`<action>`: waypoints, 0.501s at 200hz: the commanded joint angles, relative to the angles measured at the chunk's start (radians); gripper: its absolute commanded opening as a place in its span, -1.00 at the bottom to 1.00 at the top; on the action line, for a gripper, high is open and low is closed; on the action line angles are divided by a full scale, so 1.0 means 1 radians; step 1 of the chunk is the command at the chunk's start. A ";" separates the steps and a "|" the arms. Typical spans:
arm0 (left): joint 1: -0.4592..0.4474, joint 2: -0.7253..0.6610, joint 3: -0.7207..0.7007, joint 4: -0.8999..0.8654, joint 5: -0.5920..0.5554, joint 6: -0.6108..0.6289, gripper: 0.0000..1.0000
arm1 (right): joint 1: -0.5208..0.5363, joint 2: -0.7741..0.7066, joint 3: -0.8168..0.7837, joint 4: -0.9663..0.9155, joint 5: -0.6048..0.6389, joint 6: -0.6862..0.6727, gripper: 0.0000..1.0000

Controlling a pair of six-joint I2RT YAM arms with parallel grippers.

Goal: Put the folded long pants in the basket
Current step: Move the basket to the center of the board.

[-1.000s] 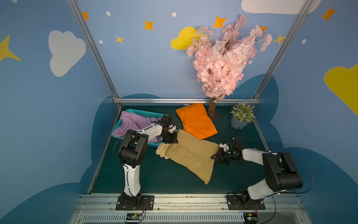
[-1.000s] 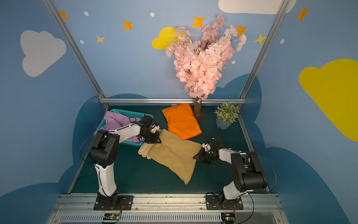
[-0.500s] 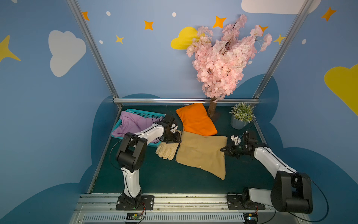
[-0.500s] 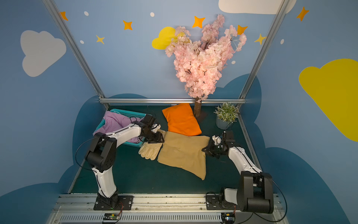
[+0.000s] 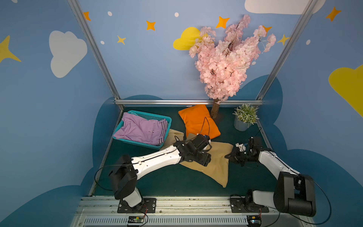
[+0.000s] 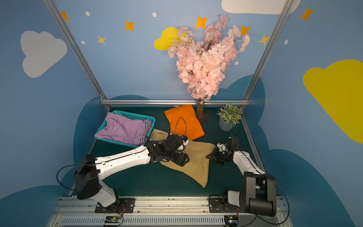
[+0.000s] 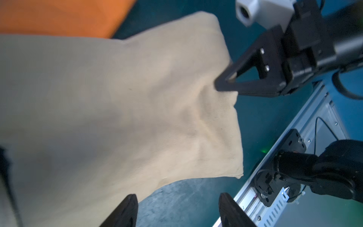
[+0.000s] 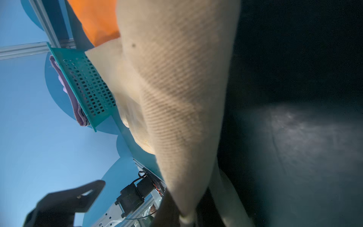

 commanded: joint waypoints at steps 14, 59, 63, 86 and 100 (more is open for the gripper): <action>-0.151 0.205 0.135 0.014 -0.099 -0.078 0.45 | -0.037 0.035 -0.060 0.010 -0.033 0.016 -1.00; -0.236 0.348 0.289 -0.003 -0.269 -0.147 0.60 | -0.104 0.058 -0.084 0.024 -0.022 -0.014 -0.97; -0.239 0.361 0.308 -0.011 -0.276 -0.144 0.60 | -0.111 0.061 -0.084 0.023 -0.022 -0.020 -0.87; -0.254 0.432 0.379 -0.044 -0.279 -0.117 0.61 | -0.148 0.086 -0.089 0.020 -0.026 -0.058 -0.52; -0.267 0.475 0.430 -0.088 -0.309 -0.109 0.61 | -0.179 0.105 -0.093 0.019 -0.023 -0.077 -0.35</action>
